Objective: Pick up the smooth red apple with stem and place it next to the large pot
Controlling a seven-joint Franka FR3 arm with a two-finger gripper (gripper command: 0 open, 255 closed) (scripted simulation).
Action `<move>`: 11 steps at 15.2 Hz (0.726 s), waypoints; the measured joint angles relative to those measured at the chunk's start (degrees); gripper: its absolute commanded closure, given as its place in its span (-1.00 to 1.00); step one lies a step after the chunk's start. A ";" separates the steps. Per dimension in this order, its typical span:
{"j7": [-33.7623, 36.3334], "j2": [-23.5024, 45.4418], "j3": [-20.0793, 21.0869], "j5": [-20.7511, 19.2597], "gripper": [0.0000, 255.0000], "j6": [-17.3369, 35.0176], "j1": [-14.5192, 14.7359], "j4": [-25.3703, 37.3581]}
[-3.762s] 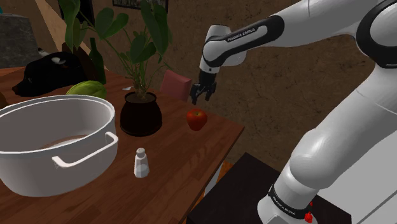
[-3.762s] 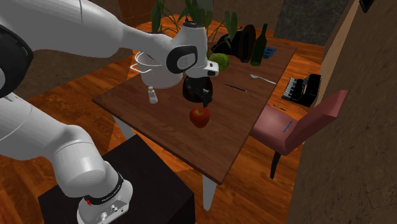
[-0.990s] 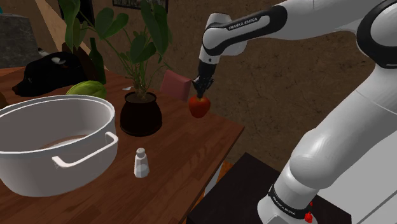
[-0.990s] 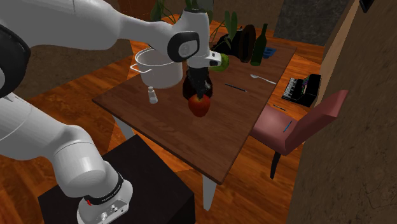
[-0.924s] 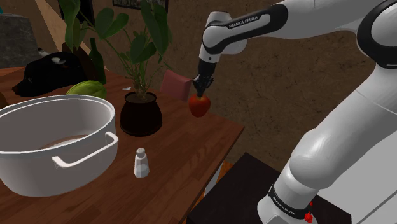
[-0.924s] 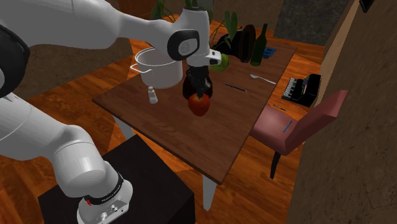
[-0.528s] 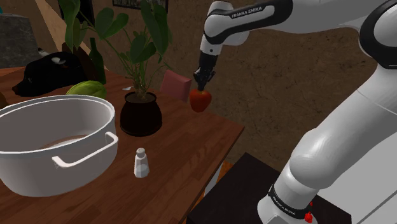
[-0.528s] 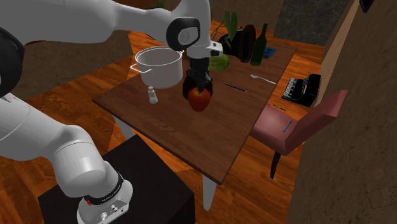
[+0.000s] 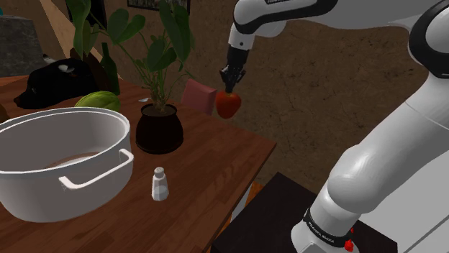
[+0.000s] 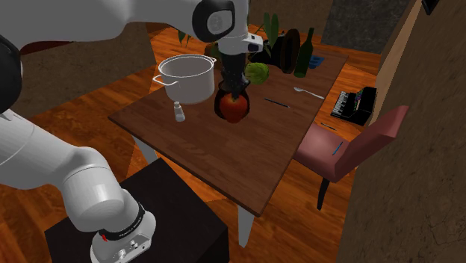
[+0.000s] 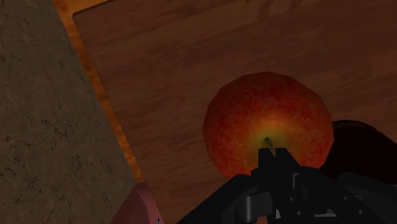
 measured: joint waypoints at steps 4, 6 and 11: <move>0.11 0.18 0.05 0.00 1.00 -3.02 0.04 3.20; 0.13 0.19 0.04 0.00 1.00 -4.68 0.03 4.87; 0.09 0.64 -0.03 -0.01 1.00 -8.53 0.00 9.17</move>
